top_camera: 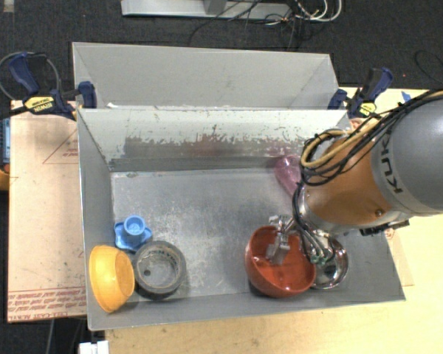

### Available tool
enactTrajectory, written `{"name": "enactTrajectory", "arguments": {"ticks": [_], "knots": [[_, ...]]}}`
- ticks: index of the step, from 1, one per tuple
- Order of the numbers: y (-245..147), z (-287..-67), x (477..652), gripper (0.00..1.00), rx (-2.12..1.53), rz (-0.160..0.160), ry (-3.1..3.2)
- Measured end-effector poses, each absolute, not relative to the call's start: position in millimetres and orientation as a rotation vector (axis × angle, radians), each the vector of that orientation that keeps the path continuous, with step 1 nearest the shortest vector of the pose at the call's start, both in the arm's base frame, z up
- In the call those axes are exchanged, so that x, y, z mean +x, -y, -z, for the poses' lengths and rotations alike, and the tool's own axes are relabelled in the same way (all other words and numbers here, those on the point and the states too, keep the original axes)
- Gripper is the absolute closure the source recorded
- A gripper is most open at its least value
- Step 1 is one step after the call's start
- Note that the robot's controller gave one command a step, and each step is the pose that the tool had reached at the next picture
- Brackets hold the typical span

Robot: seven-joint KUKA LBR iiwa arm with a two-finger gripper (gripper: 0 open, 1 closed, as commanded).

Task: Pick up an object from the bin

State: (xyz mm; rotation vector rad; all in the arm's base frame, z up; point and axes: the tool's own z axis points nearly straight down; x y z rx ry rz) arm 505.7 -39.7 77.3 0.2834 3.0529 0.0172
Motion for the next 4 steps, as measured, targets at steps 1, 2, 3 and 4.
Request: {"name": "enactTrajectory", "arguments": {"ticks": [1,2,3,4], "knots": [[39,-95,506.1,1.0,0.281,-0.018,-3.052],[39,-124,505.4,1.0,0.281,-0.018,-3.054],[39,-158,507.0,1.0,0.28,-0.019,-3.052],[39,-169,507.6,1.0,0.279,-0.019,-3.048]]}}
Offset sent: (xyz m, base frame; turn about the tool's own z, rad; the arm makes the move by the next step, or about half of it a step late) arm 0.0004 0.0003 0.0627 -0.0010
